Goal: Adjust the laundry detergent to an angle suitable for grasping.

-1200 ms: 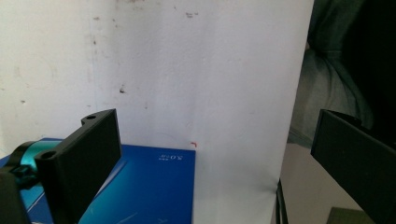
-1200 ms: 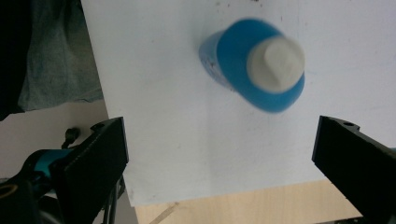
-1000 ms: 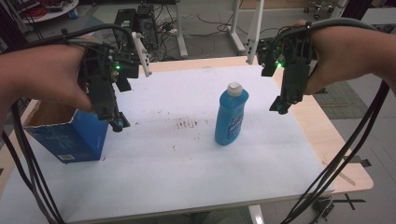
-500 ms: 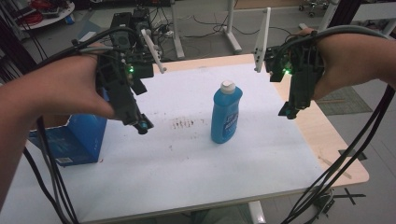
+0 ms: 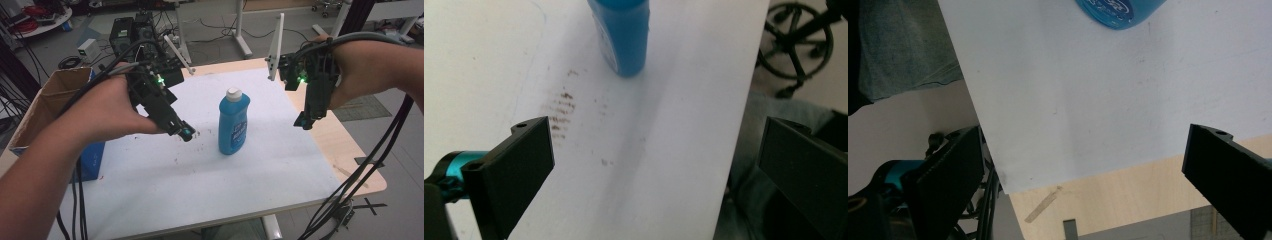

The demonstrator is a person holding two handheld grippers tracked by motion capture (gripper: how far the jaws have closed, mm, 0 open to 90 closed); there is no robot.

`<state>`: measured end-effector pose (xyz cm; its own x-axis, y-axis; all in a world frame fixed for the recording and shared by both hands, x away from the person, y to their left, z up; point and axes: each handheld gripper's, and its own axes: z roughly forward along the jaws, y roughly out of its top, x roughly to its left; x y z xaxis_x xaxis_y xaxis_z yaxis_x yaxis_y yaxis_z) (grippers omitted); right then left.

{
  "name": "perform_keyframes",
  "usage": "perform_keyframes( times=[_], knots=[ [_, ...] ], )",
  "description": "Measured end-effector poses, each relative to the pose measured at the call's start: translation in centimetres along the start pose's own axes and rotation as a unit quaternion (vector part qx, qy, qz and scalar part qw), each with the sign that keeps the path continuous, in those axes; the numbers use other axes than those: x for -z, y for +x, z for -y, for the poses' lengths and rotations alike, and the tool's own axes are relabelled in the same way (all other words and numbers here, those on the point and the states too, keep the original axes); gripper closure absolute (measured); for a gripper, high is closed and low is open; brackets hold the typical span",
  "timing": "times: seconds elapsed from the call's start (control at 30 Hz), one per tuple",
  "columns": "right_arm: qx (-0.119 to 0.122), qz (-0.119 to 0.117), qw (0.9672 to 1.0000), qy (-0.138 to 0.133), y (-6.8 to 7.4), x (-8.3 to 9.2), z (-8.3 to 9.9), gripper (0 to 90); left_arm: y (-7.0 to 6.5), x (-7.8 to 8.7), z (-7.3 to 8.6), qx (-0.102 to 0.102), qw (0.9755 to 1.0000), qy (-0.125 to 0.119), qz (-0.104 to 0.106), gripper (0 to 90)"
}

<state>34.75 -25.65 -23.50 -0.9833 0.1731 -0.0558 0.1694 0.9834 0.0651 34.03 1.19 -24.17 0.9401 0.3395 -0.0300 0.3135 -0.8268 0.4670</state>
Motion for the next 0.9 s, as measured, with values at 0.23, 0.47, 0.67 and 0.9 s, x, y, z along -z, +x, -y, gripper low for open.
perform_keyframes(
  times=[0.23, 0.47, 0.67, 0.9],
  knots=[
    [0.003, 0.003, 1.0000, -0.006, -0.2, -0.3, 0.1, 2.7, -0.3, -1.5, -1.4, 0.044, 0.9977, -0.051, -0.004, 1.7],
    [0.001, 0.004, 0.9999, -0.013, -0.4, -0.5, 0.6, 2.7, -0.3, -3.3, -2.9, 0.055, 0.9973, -0.048, -0.008, 1.7],
    [-0.003, -0.001, 0.9999, -0.015, -0.7, -1.1, 1.2, 2.7, -0.3, -4.8, -4.2, 0.066, 0.9957, -0.061, -0.020, 1.7],
    [-0.003, -0.004, 0.9998, -0.017, -0.9, -1.5, 1.3, 2.7, 0.0, -6.7, -5.3, 0.063, 0.9956, -0.064, -0.025, 1.7]
  ],
)
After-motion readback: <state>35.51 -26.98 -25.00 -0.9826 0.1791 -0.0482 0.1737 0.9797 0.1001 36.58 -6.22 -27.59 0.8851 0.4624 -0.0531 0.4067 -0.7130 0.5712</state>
